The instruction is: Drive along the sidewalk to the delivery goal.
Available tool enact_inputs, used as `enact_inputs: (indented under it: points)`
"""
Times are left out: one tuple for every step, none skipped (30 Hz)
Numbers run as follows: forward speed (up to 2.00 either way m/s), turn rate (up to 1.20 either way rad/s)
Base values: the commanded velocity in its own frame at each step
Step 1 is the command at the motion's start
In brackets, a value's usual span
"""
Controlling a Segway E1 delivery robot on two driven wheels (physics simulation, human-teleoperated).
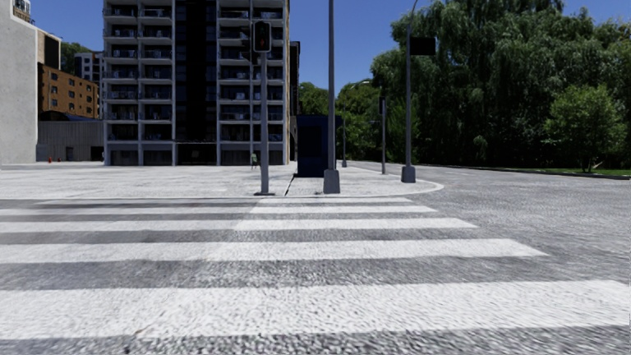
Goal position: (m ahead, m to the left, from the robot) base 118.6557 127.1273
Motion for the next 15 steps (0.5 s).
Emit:
enact_inputs:
  points:
    - [1.07, 0.0]
    - [1.07, 0.0]
    - [1.07, 0.06]
    - [1.07, 0.12]
    - [1.07, 0.13]
    - [1.07, 0.13]
    - [1.07, 0.15]
    - [1.07, 0.19]
    - [1.07, 0.24]
    - [1.07, 0.24]
    - [1.07, 0.31]
    - [1.07, 0.36]
    - [1.08, 0.37]
    - [1.08, 0.37]
    - [1.09, 0.38]
